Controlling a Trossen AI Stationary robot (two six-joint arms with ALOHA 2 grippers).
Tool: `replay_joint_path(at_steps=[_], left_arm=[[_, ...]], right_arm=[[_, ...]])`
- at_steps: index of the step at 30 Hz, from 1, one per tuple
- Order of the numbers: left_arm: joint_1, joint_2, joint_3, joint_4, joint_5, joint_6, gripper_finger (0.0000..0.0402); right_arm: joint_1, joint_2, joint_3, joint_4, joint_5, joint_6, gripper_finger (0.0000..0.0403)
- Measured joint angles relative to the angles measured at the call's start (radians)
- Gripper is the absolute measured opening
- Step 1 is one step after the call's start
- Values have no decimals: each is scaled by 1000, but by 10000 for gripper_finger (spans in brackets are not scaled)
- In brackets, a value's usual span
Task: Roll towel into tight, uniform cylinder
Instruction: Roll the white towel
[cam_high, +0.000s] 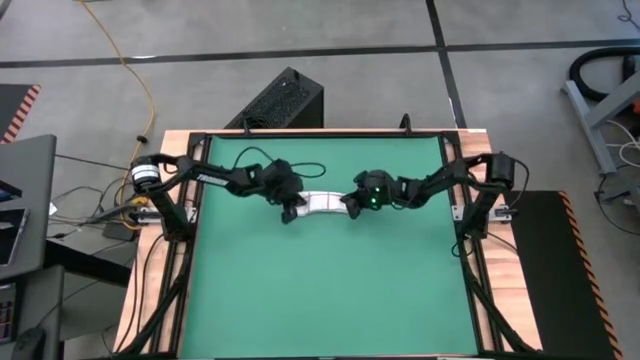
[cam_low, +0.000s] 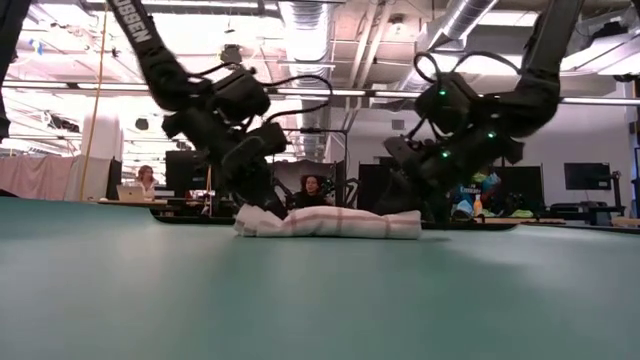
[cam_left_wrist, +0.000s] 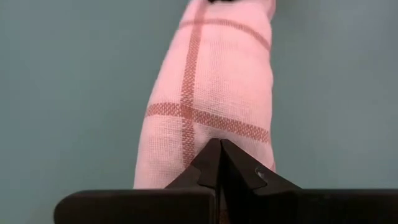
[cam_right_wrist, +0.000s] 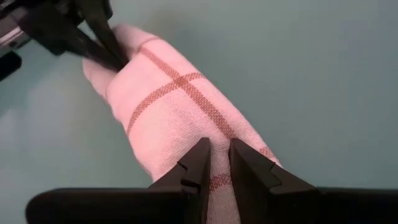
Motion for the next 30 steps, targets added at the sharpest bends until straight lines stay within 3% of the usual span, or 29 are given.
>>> replay_joint_path(at_steps=[7,13,22,30], left_arm=[[-44,-2,-198,357,-108,-188,0],[-45,-44,-283,403,-103,-199,0],[-42,-82,-295,394,-133,-193,0],[-41,-81,-418,620,-168,-270,0]], right_arm=[[-1,1,-9,14,19,-54,85],[-1,0,-7,-10,19,-108,85],[4,14,-15,18,43,-158,85],[6,51,-67,179,67,-198,85]])
